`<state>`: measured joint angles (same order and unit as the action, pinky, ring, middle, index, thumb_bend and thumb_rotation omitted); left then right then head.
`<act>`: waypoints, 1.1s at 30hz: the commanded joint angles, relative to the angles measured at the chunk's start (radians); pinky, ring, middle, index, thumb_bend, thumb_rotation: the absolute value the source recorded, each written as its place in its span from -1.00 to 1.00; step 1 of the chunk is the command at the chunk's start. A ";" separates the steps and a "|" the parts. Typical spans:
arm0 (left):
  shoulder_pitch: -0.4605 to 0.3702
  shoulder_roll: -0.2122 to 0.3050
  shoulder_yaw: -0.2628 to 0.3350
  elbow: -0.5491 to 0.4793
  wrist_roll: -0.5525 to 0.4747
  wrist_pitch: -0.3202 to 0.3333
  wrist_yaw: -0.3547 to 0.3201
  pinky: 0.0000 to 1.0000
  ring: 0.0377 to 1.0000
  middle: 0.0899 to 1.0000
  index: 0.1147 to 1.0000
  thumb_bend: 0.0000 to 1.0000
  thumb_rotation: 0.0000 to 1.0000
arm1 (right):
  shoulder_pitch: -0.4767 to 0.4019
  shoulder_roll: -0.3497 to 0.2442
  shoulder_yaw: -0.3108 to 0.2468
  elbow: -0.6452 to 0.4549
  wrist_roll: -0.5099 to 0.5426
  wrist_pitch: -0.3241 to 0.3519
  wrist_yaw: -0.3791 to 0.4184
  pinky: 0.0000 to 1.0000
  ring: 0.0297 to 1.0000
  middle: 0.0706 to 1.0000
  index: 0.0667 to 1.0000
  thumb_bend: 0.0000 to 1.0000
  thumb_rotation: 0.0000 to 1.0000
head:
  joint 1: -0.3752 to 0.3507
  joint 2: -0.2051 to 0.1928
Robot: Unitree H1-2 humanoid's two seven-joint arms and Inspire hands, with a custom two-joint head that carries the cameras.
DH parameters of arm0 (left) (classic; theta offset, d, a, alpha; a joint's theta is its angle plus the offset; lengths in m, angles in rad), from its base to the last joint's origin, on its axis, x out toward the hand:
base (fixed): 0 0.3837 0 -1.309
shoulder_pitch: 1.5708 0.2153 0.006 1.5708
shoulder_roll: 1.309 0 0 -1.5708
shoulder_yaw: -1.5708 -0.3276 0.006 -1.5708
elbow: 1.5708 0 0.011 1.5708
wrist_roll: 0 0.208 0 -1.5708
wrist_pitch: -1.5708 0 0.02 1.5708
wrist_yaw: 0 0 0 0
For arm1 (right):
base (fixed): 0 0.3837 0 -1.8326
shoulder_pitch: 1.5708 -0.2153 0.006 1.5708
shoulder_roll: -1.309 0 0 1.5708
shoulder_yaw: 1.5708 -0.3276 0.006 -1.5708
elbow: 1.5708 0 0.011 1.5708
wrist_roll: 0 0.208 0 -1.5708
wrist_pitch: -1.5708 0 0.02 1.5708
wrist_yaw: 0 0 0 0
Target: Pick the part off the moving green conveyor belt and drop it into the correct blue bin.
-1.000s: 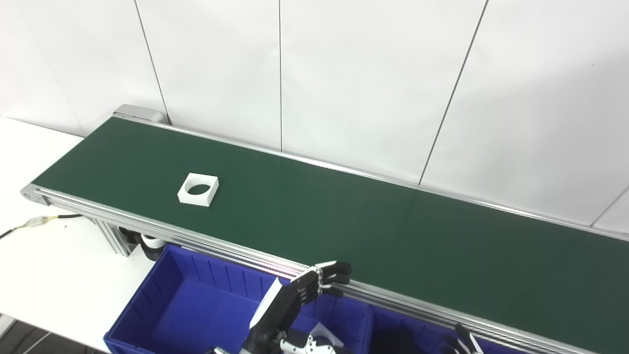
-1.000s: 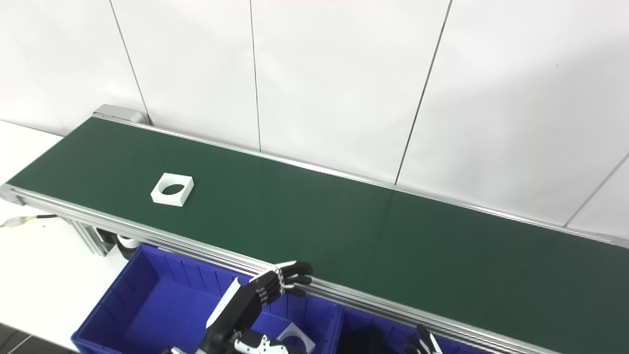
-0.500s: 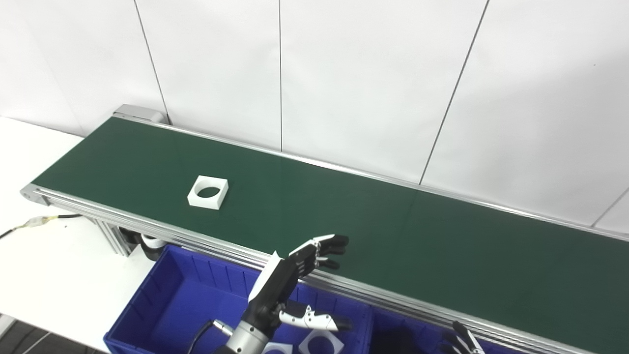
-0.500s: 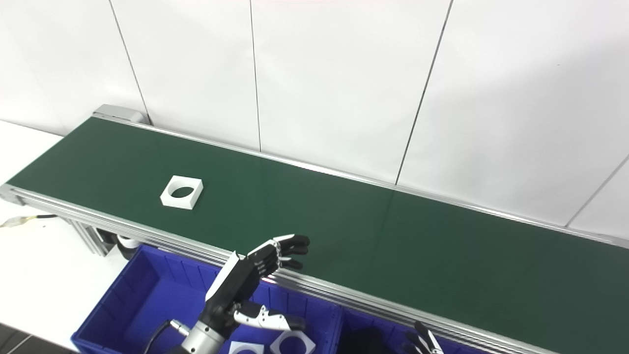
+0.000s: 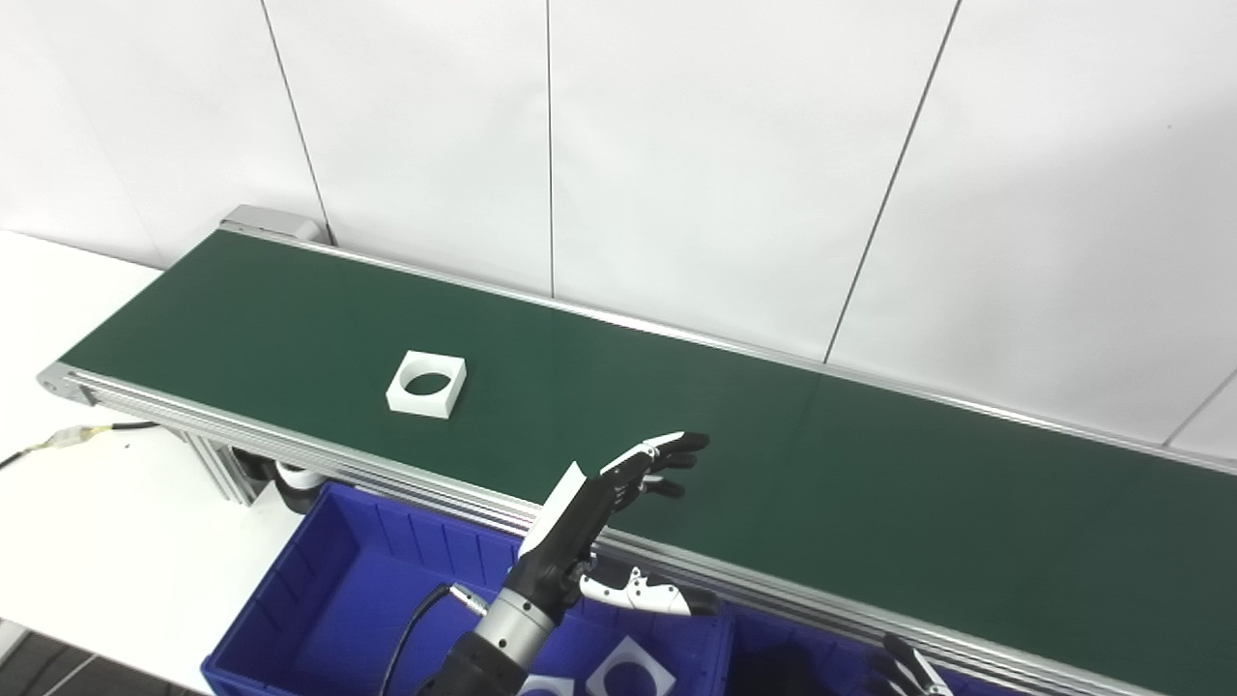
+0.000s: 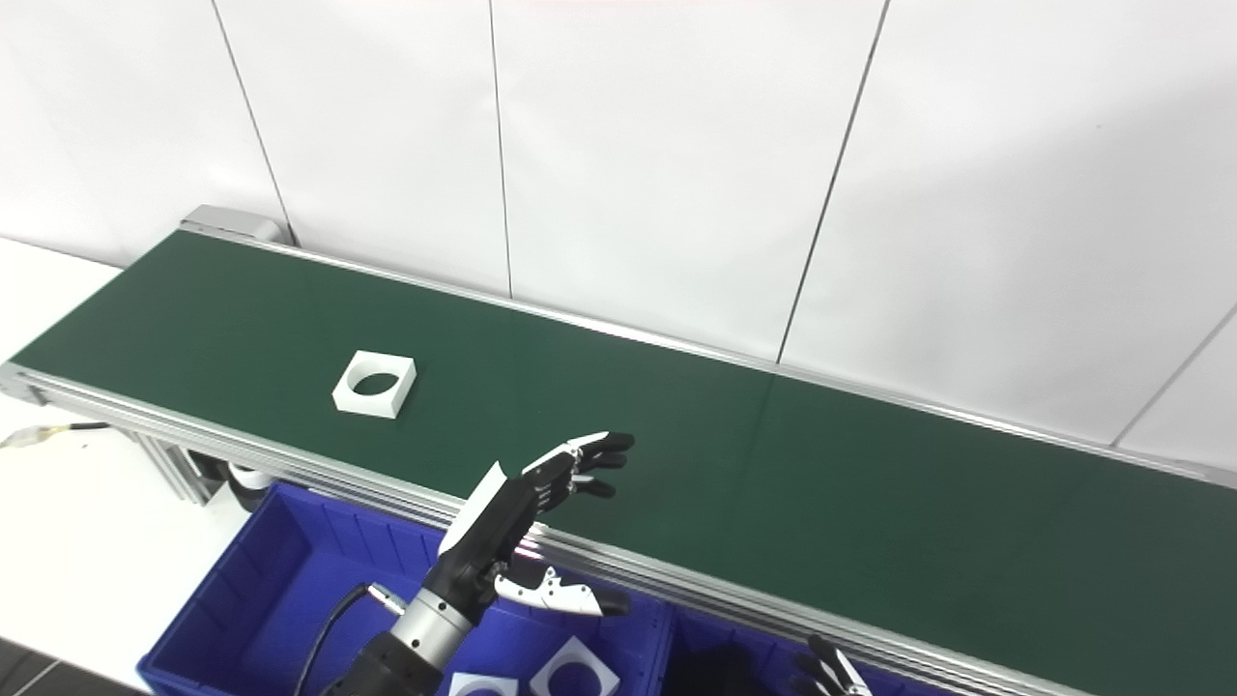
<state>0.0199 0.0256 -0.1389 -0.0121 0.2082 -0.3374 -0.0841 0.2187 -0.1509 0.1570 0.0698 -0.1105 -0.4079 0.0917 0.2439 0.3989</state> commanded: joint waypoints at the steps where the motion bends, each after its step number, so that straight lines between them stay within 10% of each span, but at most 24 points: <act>1: -0.036 -0.001 0.005 -0.032 0.027 -0.010 0.026 0.61 0.71 0.74 0.68 0.70 -0.43 | -0.010 -0.005 0.004 -0.011 0.010 -0.061 -0.014 0.45 0.57 0.65 0.78 0.64 -0.79 | -0.001 0.000; 33: -0.256 0.161 0.080 0.027 0.201 0.130 0.072 0.65 0.74 0.79 0.73 0.58 -0.41 | -0.027 -0.023 0.040 0.005 0.018 -0.062 -0.037 0.45 0.57 0.63 0.80 0.64 -0.77 | -0.013 -0.012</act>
<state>-0.1842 0.1633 -0.0673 0.0274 0.4001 -0.1977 -0.0212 0.2009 -0.1684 0.1960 0.0948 -0.1017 -0.4084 0.0641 0.2316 0.3866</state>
